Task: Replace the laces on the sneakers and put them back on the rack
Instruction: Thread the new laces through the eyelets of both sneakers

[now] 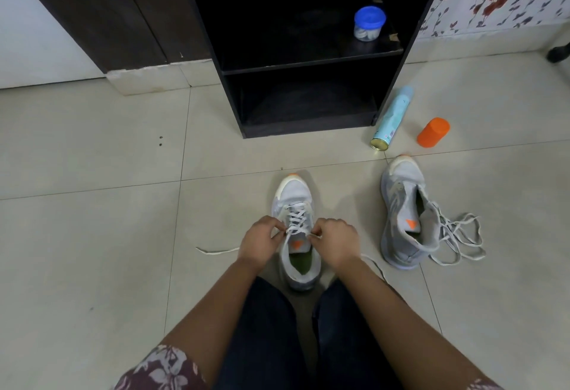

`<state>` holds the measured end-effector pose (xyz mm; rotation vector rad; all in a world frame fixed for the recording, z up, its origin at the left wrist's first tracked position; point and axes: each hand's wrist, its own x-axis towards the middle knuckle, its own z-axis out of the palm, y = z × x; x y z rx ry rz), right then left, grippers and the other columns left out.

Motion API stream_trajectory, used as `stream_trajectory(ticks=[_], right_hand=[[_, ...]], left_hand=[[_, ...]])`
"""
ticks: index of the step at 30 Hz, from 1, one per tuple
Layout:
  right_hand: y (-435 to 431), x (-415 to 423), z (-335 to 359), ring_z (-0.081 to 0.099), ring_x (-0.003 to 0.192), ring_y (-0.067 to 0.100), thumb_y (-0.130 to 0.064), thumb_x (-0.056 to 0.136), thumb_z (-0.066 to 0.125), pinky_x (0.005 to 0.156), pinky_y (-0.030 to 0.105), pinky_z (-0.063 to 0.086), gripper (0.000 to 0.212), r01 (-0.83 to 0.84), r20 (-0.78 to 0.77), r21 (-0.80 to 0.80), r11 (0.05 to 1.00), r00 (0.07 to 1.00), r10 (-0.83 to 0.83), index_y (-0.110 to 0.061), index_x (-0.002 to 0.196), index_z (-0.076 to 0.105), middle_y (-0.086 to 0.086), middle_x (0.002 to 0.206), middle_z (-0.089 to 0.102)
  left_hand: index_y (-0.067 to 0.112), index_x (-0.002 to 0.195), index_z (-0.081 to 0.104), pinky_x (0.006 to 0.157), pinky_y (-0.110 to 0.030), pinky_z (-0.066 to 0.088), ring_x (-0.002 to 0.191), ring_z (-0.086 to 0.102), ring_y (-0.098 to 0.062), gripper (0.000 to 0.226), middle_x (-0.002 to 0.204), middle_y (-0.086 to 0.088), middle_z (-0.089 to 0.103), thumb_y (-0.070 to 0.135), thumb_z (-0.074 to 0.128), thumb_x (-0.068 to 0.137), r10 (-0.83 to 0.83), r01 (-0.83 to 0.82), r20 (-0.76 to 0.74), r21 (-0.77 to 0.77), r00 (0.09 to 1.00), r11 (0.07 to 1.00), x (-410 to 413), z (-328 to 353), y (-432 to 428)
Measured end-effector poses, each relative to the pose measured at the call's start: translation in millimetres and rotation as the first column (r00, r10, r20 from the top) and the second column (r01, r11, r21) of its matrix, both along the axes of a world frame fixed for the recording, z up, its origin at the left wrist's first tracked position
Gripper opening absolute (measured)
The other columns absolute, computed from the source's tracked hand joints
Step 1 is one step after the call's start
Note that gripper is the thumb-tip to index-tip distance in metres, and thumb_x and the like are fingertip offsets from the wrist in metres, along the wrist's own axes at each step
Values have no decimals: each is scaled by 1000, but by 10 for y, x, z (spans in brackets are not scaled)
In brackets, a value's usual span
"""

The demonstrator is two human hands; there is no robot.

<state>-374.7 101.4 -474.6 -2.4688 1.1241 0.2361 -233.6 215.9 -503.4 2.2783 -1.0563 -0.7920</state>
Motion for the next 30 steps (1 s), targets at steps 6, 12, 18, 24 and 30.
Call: stream_trajectory(ticks=[6, 12, 18, 24, 30], right_hand=[[-212, -176, 7, 64, 91, 24, -33, 86, 59, 74, 29, 49, 13, 215, 41, 231, 949, 972, -231, -23, 86, 67, 1, 95, 70], [-239, -234, -153, 61, 89, 26, -33, 93, 50, 80, 34, 49, 21, 260, 12, 400, 879, 957, -288, -15, 85, 58, 5, 95, 69], [-174, -90, -103, 55, 81, 18, -25, 102, 41, 71, 29, 40, 36, 290, 202, 765, 576, 740, -641, 2, 93, 63, 6, 88, 65], [-68, 188, -94, 55, 68, 16, -18, 102, 39, 58, 15, 46, 26, 238, 154, 899, 367, 613, -775, -6, 90, 59, 6, 75, 62], [-27, 256, -145, 63, 82, 25, -4, 98, 43, 80, 29, 52, 22, 124, 232, 913, 389, 627, -744, 4, 107, 63, 21, 95, 66]], left_hand=[[14, 94, 61, 74, -32, 44, 87, 60, -24, 9, 94, -3, 67, 19, 54, 94, 75, -77, 38, 59, 996, 995, 84, 23, 64], [6, 95, 62, 70, -28, 35, 86, 56, -27, 16, 91, -10, 60, 13, 48, 96, 49, -46, -19, 134, 999, 990, 104, -47, 92], [11, 80, 52, 56, -26, 40, 53, 45, -17, 31, 67, -4, 49, 23, 36, 102, 432, -459, -594, 116, 679, 881, 63, 163, -39], [15, 79, 53, 39, -18, 24, 38, 30, -8, 35, 77, -7, 56, 30, 31, 103, 360, -523, -815, 84, 454, 848, -32, 342, -203], [6, 102, 56, 40, -7, 33, 37, 46, 3, 23, 59, 7, 54, 4, 33, 102, 221, -402, -742, -72, 633, 913, -178, 466, -257]])
